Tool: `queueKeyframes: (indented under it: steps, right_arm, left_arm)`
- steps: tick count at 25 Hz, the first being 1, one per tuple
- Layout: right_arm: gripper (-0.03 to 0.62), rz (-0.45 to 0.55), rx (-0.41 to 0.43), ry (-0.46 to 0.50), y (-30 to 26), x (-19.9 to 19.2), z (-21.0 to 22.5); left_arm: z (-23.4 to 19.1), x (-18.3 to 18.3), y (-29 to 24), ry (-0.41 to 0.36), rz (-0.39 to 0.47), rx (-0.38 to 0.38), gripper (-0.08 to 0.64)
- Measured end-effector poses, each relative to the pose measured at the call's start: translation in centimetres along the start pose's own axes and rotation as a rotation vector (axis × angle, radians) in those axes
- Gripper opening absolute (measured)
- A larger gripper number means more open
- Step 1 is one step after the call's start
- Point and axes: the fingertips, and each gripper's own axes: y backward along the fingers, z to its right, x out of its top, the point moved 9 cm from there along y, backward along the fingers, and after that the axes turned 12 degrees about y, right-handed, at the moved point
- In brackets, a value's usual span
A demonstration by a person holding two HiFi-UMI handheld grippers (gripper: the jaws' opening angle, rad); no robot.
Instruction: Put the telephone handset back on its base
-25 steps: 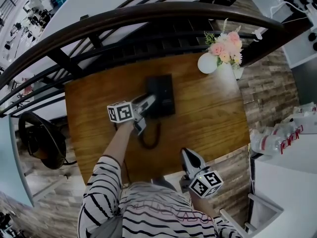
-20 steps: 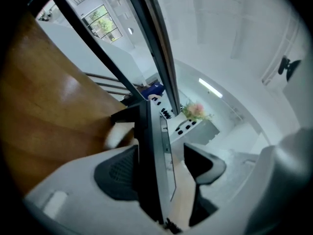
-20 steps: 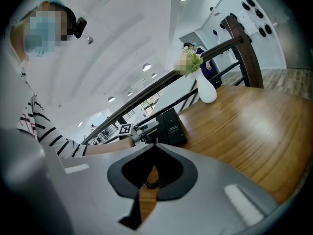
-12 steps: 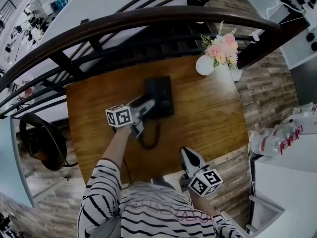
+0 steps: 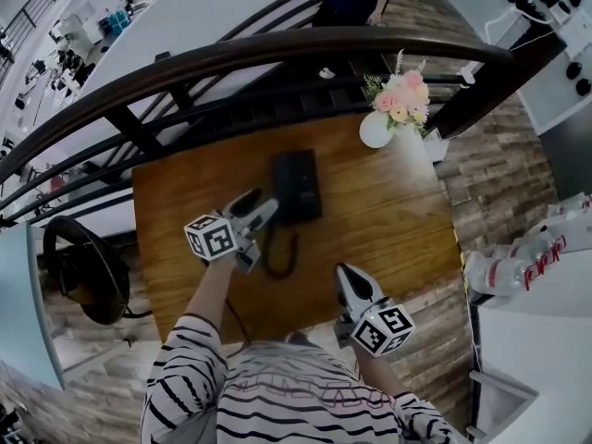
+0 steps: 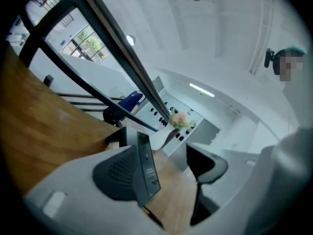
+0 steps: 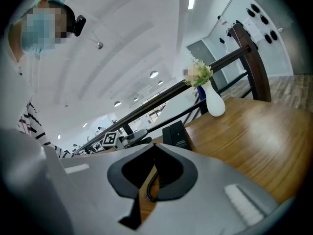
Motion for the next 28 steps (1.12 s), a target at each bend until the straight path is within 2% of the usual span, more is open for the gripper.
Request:
queueKeyframes:
  steps: [6, 19, 28]
  right_arm:
    - [0.000, 0.039, 0.019, 0.023, 1.0, 1.0, -0.4]
    - [0.000, 0.083, 0.066, 0.089, 3.8, 1.4, -3.2]
    - [0.000, 0.101, 0.101, 0.123, 6.4, 1.1, -4.4]
  left_arm:
    - [4.3, -0.4, 2.9, -0.088, 0.024, -0.011, 0.308]
    - [13.2, -4.2, 9.7, -0.284, 0.088, -0.012, 0.198]
    - [17.6, -7.8, 13.4, -0.360, 0.130, 0.014, 0.141]
